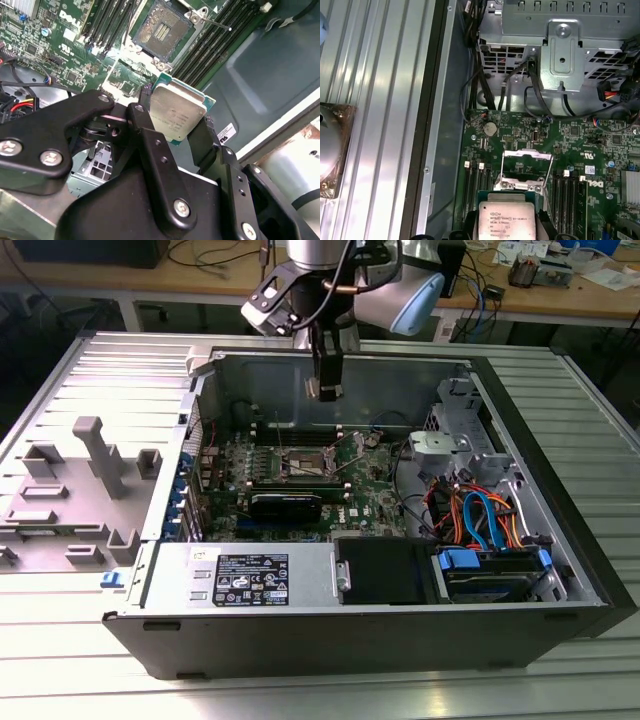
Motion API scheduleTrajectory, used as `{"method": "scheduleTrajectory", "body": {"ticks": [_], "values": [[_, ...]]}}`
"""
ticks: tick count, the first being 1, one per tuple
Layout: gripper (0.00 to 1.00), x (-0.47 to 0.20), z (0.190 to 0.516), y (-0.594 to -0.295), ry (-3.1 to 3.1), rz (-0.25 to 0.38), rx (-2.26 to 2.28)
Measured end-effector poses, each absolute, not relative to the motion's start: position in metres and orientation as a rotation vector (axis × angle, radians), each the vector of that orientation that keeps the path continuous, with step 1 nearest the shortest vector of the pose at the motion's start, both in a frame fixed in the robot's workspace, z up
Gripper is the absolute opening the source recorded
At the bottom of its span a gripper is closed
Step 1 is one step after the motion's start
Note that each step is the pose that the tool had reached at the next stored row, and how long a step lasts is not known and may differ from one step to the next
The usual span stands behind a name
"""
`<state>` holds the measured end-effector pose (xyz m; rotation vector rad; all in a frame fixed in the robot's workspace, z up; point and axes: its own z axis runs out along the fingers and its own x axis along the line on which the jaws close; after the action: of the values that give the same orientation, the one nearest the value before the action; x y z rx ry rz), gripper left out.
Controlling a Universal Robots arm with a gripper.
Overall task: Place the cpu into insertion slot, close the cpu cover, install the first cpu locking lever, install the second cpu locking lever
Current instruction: 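Place the cpu into insertion slot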
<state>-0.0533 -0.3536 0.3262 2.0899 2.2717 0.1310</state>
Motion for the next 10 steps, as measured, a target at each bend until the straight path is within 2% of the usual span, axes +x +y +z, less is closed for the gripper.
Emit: {"method": "scheduleTrajectory", "body": {"ticks": [10], "values": [[0.55,-0.059,0.306,-0.354,2.22,0.129,2.142]]}}
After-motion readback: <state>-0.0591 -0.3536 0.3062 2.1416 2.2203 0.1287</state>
